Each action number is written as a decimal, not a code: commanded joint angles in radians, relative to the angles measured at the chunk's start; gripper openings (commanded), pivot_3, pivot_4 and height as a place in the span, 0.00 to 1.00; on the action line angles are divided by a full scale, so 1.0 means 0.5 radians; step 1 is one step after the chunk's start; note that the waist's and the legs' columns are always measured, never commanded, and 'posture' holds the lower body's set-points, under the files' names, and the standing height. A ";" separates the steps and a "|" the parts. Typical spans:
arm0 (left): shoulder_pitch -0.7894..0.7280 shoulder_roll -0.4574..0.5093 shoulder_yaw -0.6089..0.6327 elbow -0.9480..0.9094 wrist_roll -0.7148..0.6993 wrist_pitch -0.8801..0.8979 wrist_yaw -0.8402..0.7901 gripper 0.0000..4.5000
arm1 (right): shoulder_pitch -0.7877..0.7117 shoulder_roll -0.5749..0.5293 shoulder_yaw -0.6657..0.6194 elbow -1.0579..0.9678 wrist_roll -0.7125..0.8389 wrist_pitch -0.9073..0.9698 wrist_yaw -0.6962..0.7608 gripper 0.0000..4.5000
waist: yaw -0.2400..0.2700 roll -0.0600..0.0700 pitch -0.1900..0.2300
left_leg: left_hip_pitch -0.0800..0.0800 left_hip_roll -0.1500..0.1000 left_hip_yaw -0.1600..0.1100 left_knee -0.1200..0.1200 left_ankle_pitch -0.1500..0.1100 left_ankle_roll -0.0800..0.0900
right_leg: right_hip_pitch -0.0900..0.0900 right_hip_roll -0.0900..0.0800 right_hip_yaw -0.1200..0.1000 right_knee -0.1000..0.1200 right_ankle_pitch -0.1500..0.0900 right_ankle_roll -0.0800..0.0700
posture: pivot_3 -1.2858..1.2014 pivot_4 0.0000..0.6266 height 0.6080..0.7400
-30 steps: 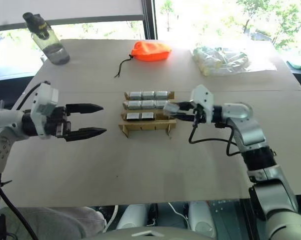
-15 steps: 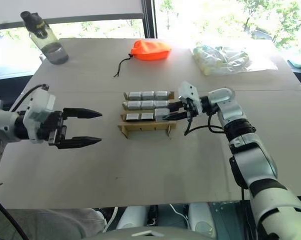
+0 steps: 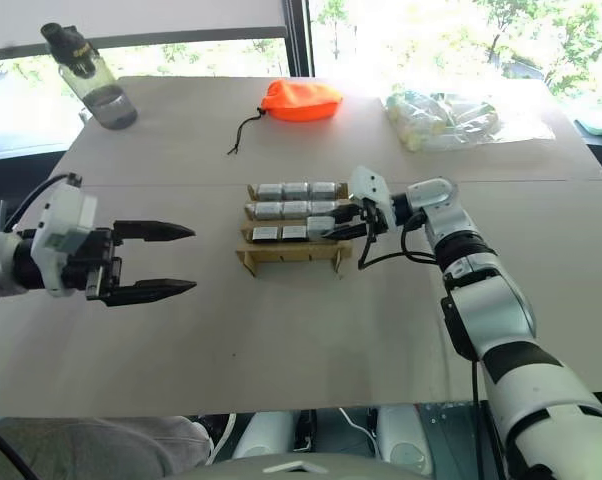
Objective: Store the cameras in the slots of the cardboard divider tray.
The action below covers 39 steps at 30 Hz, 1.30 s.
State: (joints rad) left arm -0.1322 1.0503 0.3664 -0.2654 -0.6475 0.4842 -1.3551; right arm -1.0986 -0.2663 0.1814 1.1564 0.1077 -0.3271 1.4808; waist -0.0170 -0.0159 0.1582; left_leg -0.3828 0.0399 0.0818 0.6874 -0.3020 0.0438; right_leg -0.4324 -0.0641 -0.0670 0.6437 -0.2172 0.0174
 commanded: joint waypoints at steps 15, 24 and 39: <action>-0.024 0.003 0.024 -0.048 -0.066 0.016 0.065 0.92 | -0.064 -0.029 -0.166 -0.042 0.010 0.104 0.140 0.99 | -0.005 0.004 0.002 | 0.001 0.000 0.000 -0.001 0.001 -0.002 | 0.000 0.000 0.000 0.001 0.000 0.000 | 0.52 0.24 1.00; -0.058 -0.009 -0.018 -0.030 -0.066 0.017 0.077 0.92 | 0.083 -0.030 -0.169 -0.355 0.099 0.347 0.235 0.99 | -0.001 0.004 0.002 | 0.000 0.000 -0.001 -0.001 0.001 -0.002 | 0.000 -0.001 0.000 0.000 0.000 0.000 | 0.52 0.24 1.00; 0.149 -0.215 -0.009 -0.138 -0.010 -0.004 0.358 0.92 | 0.378 -0.161 -0.132 -0.845 0.171 0.582 0.157 0.99 | 0.003 0.005 0.003 | 0.000 0.000 0.000 -0.002 0.001 -0.002 | 0.000 -0.001 0.001 -0.001 0.000 0.000 | 0.52 0.24 1.00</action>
State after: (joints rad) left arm -0.0659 0.9482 0.3447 -0.2948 -0.6616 0.4953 -1.2131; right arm -0.9144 -0.3263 0.1473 0.7980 0.1541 -0.0676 1.5428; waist -0.0157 -0.0136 0.1596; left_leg -0.3835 0.0399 0.0815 0.6867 -0.3015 0.0429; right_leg -0.4324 -0.0652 -0.0672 0.6431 -0.2170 0.0174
